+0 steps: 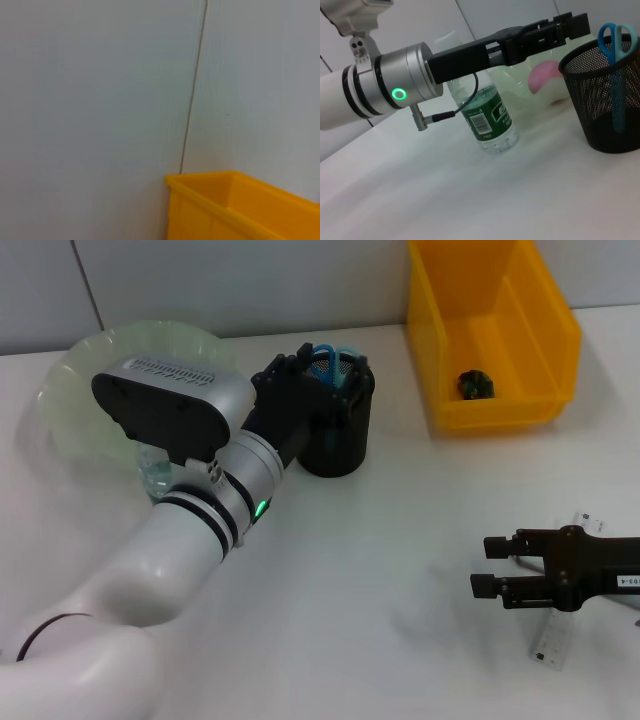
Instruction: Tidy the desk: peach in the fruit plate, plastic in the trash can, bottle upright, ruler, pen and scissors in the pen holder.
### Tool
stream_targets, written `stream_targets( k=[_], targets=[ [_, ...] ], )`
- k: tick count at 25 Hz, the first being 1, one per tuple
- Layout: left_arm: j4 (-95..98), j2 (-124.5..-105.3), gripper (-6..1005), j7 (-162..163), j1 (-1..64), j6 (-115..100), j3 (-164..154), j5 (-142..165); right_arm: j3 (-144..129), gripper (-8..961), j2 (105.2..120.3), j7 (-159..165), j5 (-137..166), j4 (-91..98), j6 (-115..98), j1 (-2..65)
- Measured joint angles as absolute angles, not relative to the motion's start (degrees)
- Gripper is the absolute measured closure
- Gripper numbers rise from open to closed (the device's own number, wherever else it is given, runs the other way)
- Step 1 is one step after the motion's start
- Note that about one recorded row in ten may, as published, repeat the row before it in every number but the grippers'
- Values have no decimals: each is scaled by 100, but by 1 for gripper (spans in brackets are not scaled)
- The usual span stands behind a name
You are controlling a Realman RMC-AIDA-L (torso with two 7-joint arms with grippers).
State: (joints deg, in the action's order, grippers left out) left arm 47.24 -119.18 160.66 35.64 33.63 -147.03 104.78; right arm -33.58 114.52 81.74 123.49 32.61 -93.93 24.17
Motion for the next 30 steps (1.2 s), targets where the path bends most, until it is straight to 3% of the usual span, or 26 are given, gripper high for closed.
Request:
stream_targets(
  k=[5,14,23,30],
  targets=[
    [5069,-11910,347,16067,3349,3362,-14682,11031,-3357,210,11451,8174,12349,3261,-9387,2417],
    [5743,-11846,320,16061,2904,3111,-14426,11898,-3332,211,11452,8148,12349,3261,-9386,2414],
    [7347,-11780,293,15894,2666,-515,-12731,12706,-3320,211,11452,8118,12336,3261,-9387,2402],
    [8184,-11837,272,15055,2636,-2987,-11532,12158,-3310,210,11452,8114,12331,3261,-9387,2385]
  ],
)
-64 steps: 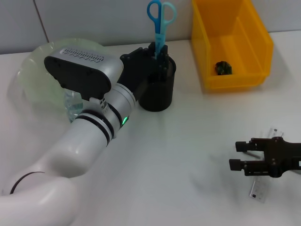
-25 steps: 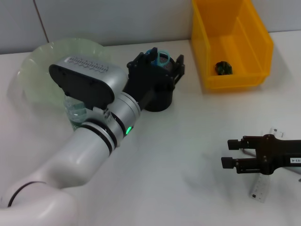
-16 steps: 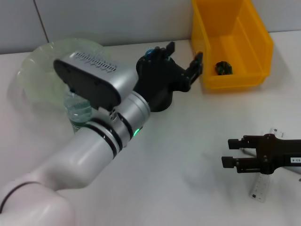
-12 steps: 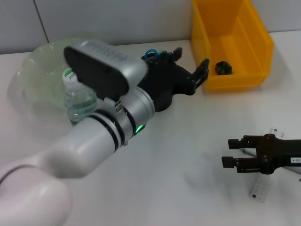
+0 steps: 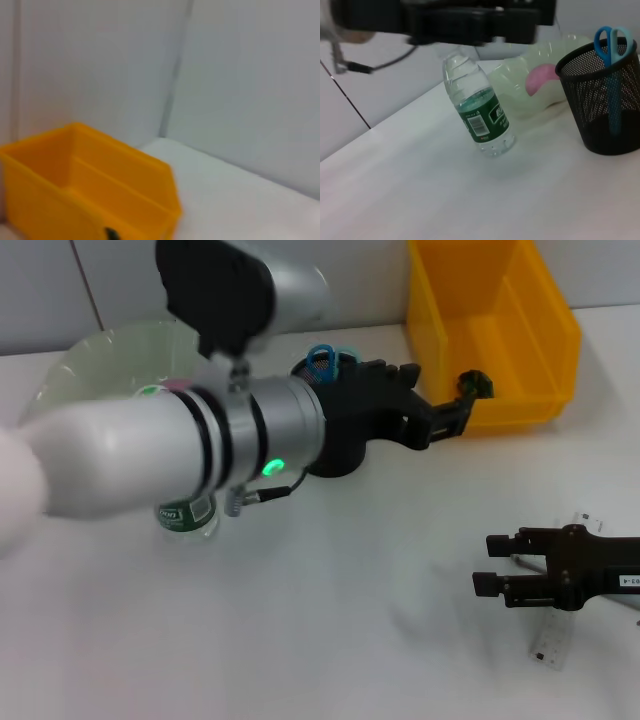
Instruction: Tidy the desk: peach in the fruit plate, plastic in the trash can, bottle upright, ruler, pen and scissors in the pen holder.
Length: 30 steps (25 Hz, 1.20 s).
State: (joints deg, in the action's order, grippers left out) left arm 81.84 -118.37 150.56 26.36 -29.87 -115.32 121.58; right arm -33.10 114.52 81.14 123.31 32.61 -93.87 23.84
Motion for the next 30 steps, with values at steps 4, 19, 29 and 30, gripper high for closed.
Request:
stream_targets(
  k=[4,19,29,30],
  targets=[
    [8339,-11846,261,13565,2599,-4683,-10400,10513,-3304,210,11452,8112,12326,3268,-9387,2374],
    [6761,-11824,216,10292,2023,-8169,-7882,9020,-3295,210,11411,8155,12306,3311,-9467,2306],
    [5831,-11811,189,8684,1829,-8734,-7234,9089,-3151,211,11467,8157,12288,3591,-9780,2063],
    [5728,-11817,189,8513,1814,-8726,-7196,9089,-3090,211,11521,8117,12286,3693,-9843,1990]
  ],
)
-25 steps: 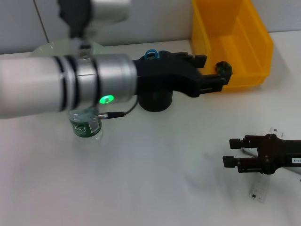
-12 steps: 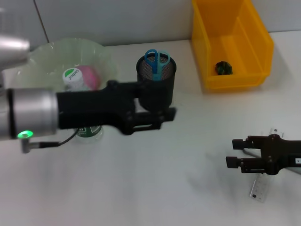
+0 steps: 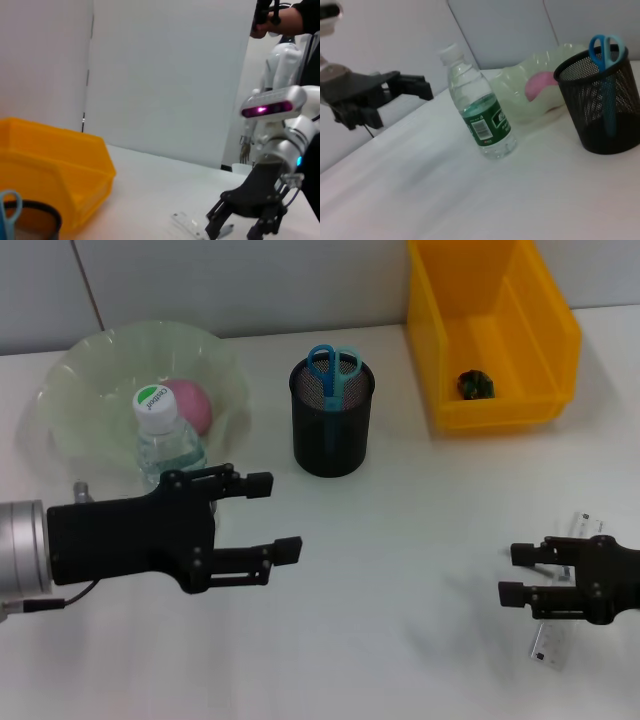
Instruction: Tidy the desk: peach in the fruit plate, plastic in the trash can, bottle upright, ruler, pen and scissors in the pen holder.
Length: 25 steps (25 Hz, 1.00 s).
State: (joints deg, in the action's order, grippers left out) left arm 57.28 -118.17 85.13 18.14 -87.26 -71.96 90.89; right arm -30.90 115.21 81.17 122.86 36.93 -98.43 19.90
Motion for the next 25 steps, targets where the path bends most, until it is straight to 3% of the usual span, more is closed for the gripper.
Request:
stream_targets(
  k=[10,25],
  targets=[
    [4503,-11837,188,7129,1950,-8687,-7078,9048,-2563,210,11655,7670,12277,3847,-10226,1636],
    [4031,-11843,188,6979,2170,-8614,-6910,9028,-2223,210,11642,7945,12273,4050,-10474,1561]
  ],
)
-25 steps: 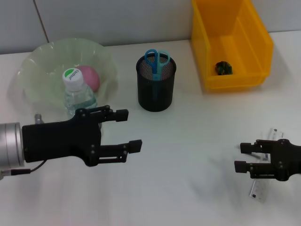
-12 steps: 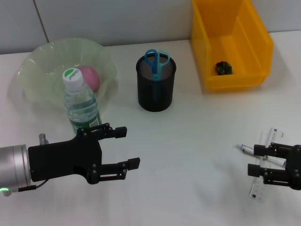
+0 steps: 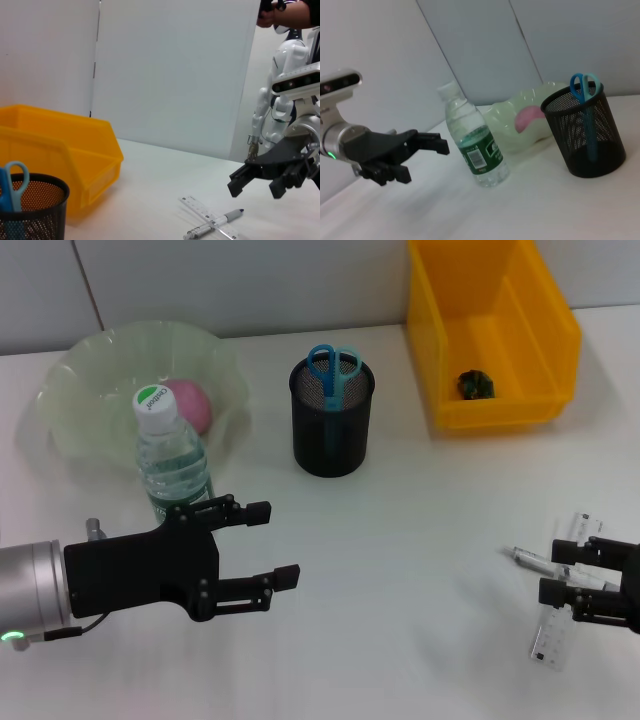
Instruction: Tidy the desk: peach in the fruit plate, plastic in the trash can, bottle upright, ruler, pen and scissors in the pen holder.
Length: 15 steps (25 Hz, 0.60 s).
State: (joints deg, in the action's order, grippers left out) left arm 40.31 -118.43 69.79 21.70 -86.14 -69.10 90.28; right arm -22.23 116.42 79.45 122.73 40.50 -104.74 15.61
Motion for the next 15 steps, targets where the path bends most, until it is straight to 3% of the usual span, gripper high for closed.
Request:
stream_targets(
  k=[10,15],
  targets=[
    [4020,-11851,188,7014,2213,-8614,-6919,9025,-2261,210,11728,10836,11991,5781,-11074,1822],
    [4016,-11866,189,7038,2250,-8664,-6963,9023,-2311,211,11669,12632,12096,6585,-11167,2076]
  ],
)
